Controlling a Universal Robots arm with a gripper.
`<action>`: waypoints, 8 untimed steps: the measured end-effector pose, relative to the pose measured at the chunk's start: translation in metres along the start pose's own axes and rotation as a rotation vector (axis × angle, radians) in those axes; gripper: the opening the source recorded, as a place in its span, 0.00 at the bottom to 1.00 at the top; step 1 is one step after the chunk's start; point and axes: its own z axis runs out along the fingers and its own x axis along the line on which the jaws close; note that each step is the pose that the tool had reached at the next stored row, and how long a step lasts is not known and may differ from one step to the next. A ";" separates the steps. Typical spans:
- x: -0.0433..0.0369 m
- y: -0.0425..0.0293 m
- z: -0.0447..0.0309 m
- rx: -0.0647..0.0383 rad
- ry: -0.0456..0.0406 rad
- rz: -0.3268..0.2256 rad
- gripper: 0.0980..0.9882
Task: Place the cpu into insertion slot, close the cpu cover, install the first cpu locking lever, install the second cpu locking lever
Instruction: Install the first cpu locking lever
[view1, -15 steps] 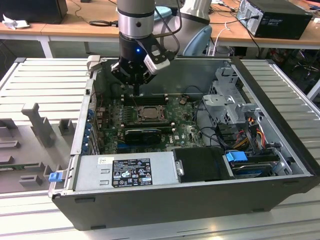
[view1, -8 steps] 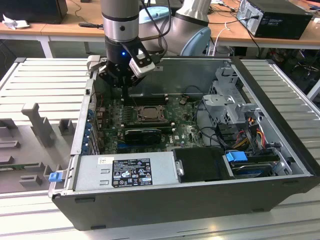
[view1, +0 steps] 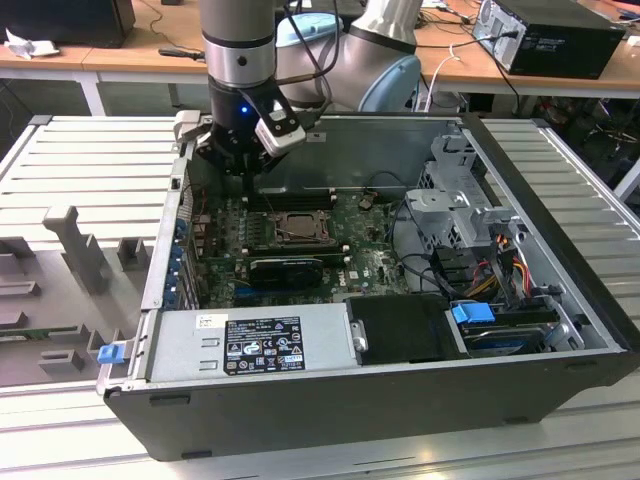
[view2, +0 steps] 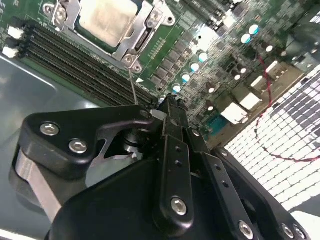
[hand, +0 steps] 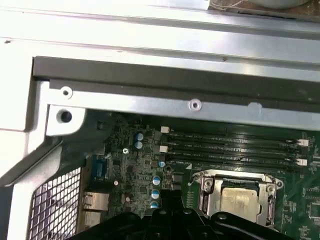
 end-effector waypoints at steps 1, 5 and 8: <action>-0.0003 0.0038 0.0011 0.000 0.0001 0.000 0.01; -0.0031 0.0097 0.0030 0.000 -0.0001 0.000 0.01; -0.0058 0.0094 0.0034 0.000 0.0001 0.002 0.01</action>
